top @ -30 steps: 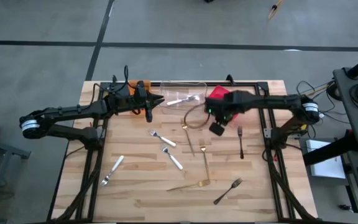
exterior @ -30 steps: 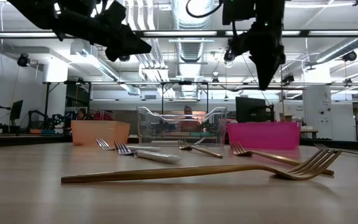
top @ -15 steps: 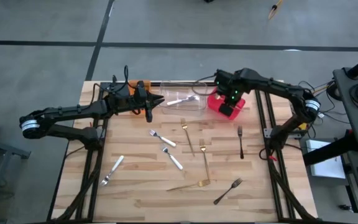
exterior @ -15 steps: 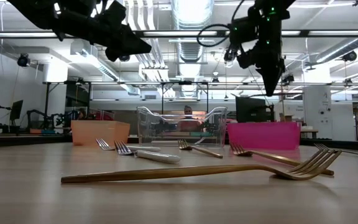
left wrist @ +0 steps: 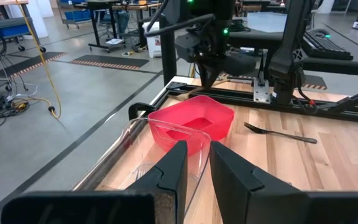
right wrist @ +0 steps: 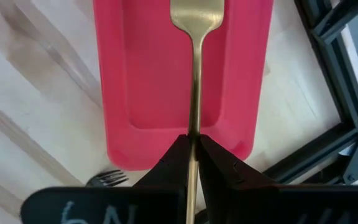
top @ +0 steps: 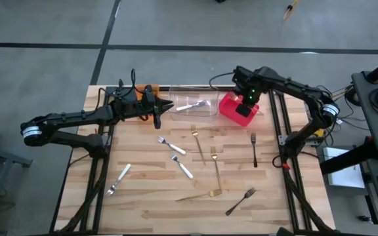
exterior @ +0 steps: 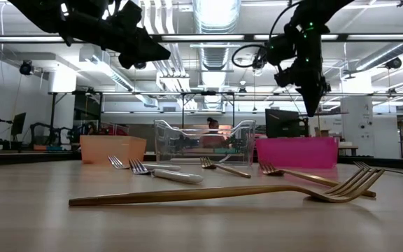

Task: Sort silverware by color (type)
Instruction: Put the gold fork into the red bin

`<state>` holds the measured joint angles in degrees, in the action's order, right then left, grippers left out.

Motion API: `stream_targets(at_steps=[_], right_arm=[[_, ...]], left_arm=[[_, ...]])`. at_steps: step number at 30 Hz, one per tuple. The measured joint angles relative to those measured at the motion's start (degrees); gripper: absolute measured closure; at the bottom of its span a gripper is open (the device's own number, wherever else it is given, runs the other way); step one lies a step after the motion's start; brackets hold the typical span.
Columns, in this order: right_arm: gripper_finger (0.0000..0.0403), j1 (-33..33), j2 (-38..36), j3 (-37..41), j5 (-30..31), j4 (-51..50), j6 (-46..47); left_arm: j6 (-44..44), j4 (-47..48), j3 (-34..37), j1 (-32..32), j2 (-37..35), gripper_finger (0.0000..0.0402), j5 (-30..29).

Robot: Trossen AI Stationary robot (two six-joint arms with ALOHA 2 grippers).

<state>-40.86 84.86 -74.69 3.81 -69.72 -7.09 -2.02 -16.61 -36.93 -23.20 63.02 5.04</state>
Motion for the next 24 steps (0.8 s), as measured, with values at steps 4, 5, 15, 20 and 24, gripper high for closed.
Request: stream_targets(at_steps=[4, 5, 15, 20, 24], right_arm=[[0.039, 0.02, 0.0, 0.62, 0.03, 0.34, 0.32], [0.039, 0.02, 0.0, 0.65, 0.09, 0.58, 0.35], [0.039, -0.17, 2.27, 0.74, 0.24, 2.81, 0.46], [0.039, -0.17, 5.9, 0.5, 0.26, 2.48, -0.3], [0.039, -0.24, 8.07, -0.13, 0.74, 2.56, -0.73]], left_arm=[[-0.02, -0.01, 0.0, 0.01, 0.0, 0.035, 0.01], [-0.02, 0.01, 0.0, 0.02, 0.0, 0.035, 0.01], [-0.02, -0.01, 0.0, 0.02, -0.01, 0.035, 0.01], [-0.02, 0.06, 0.01, 0.01, 0.0, 0.035, 0.01], [-0.26, 0.06, 0.01, 0.01, -0.01, 0.035, 0.0]])
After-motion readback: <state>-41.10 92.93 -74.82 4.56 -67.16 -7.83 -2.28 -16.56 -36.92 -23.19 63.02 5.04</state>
